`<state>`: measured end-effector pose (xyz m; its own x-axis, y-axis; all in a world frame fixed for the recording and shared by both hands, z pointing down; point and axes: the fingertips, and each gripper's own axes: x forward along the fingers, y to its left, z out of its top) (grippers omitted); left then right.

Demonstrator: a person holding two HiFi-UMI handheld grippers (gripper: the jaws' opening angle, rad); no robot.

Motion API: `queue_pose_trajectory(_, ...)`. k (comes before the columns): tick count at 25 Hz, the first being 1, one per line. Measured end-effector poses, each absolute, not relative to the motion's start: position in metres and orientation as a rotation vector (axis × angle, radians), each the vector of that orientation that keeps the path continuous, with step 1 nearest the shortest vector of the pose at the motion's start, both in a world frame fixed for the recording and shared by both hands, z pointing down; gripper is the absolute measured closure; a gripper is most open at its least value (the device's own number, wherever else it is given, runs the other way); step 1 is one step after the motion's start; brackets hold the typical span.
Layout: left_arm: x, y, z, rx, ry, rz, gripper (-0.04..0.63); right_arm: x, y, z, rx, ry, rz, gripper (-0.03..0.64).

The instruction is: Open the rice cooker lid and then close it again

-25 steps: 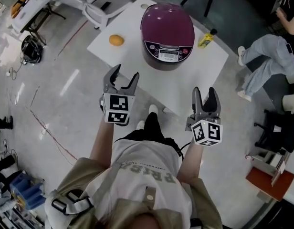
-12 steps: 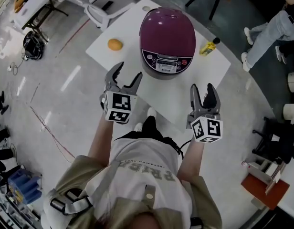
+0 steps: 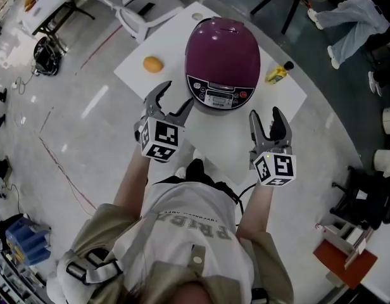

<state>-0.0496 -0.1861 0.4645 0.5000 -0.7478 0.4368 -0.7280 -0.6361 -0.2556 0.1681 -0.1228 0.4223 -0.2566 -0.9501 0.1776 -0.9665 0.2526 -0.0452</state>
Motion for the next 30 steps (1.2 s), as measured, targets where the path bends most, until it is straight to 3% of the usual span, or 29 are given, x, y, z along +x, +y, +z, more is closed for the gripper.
queue_pose_trajectory(8, -0.021, -0.186, 0.475, -2.612, 0.993, -1.013, 0.227, 0.136, -0.146, 0.438, 1.449, -2.450, 0.156, 0.334)
queue_pose_trajectory(30, 0.043, -0.169, 0.509, -2.321, 0.463, -1.256, 0.192, 0.060, -0.150, 0.491, 0.692, -2.330, 0.028, 0.242)
